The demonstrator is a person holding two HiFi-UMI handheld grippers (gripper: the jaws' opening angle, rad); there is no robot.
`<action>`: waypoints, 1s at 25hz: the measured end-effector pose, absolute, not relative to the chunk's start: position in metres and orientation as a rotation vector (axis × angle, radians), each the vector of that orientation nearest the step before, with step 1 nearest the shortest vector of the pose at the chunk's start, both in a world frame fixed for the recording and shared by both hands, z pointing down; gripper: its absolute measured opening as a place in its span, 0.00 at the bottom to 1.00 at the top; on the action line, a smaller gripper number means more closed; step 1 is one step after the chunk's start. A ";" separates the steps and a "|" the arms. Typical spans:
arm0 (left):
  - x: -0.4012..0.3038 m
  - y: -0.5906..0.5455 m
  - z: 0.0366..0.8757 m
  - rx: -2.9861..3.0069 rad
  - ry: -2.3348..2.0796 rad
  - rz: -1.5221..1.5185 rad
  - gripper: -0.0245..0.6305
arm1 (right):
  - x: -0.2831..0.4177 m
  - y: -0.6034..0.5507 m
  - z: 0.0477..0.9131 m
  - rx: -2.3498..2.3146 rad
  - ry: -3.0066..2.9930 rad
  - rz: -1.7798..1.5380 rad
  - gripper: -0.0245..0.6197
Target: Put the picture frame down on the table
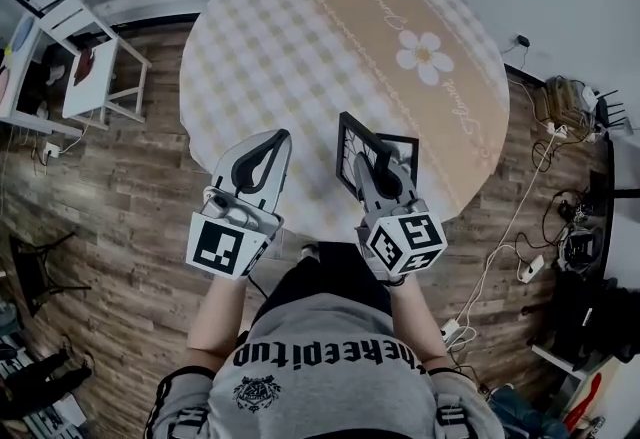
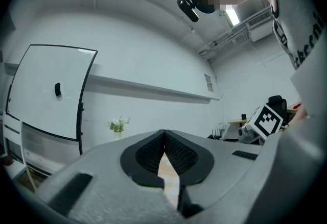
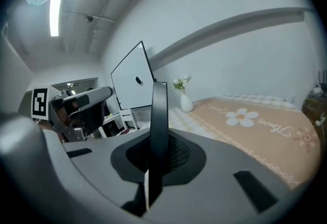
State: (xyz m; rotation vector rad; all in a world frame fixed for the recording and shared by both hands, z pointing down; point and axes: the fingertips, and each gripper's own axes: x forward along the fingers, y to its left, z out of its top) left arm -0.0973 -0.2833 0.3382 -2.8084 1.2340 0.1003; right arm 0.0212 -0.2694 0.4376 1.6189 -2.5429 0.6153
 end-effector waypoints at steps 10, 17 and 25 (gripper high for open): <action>-0.099 -0.328 0.363 -2.829 1.356 0.050 0.06 | 0.015 -0.311 0.518 1.447 -2.418 0.977 0.06; -0.115 -0.338 0.377 -2.837 1.413 0.038 0.06 | -0.002 -0.321 0.556 1.364 -2.355 1.169 0.06; -0.115 -0.347 0.383 -2.855 1.429 0.044 0.06 | 0.010 -0.336 0.577 1.362 -2.291 1.150 0.10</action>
